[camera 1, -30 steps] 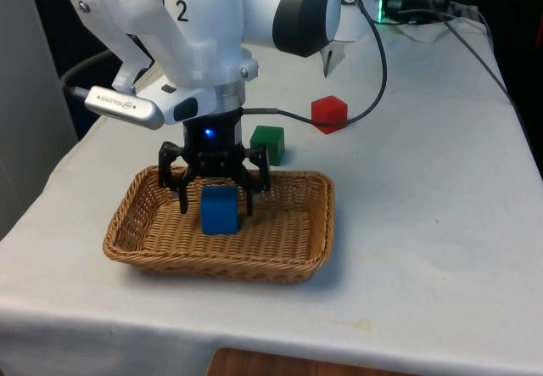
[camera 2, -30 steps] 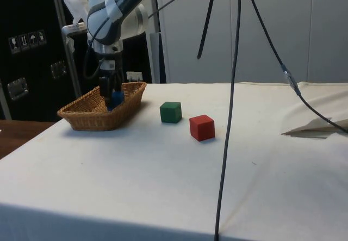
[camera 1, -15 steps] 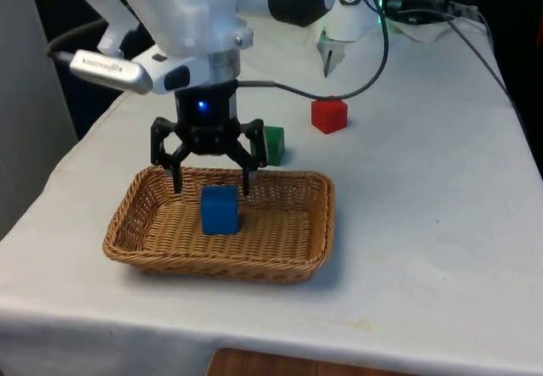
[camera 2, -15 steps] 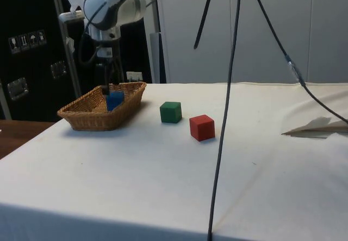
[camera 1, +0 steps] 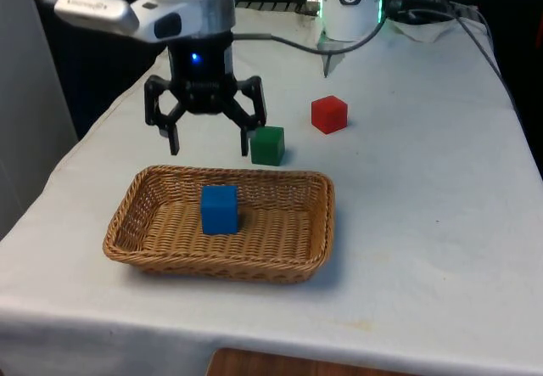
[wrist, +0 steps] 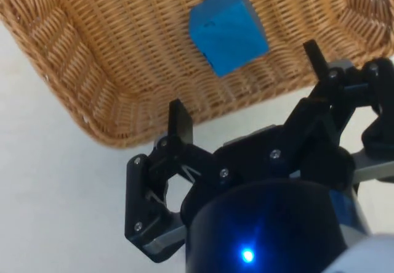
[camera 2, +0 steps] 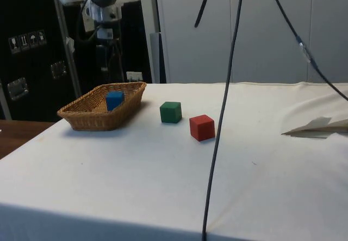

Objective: Pick up the blue cube and place it into the basket.

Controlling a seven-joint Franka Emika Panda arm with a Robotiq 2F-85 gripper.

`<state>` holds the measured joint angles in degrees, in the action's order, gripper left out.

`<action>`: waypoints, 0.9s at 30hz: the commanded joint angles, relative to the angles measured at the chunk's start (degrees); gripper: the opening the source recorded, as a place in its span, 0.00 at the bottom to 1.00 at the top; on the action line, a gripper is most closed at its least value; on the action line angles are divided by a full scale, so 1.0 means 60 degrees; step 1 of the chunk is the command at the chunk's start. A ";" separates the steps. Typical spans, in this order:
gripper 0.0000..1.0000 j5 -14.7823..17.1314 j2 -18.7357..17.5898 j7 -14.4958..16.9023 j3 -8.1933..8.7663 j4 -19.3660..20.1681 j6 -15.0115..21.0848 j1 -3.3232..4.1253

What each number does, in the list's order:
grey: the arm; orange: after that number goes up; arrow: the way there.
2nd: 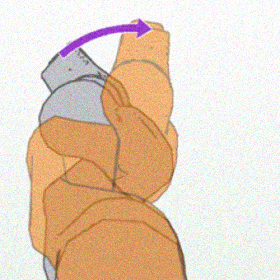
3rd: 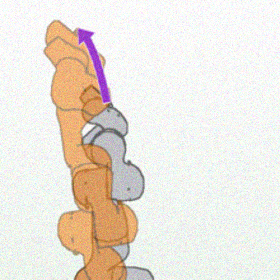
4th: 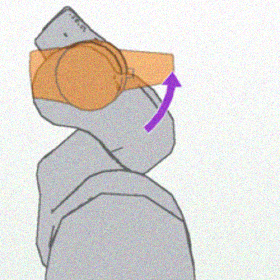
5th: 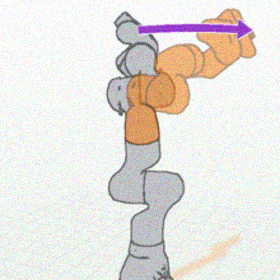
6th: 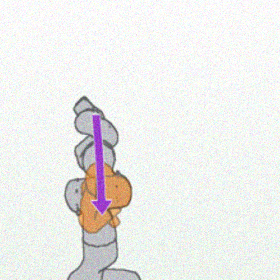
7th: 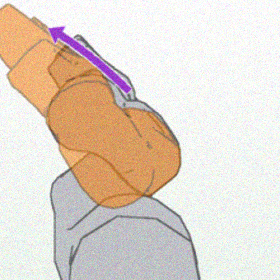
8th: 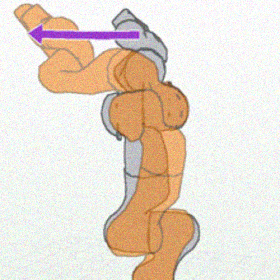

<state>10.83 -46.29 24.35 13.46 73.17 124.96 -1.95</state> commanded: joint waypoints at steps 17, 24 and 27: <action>1.00 -0.0057 0.1919 -0.0086 0.0076 0.1490 -0.0420 0.0057; 1.00 -0.0124 0.2588 -0.0172 0.0067 0.2044 -0.0439 0.0220; 1.00 -0.0229 0.2779 -0.0248 0.0038 0.2149 -0.0468 0.0315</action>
<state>9.80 -29.74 23.26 13.35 86.00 122.33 -0.46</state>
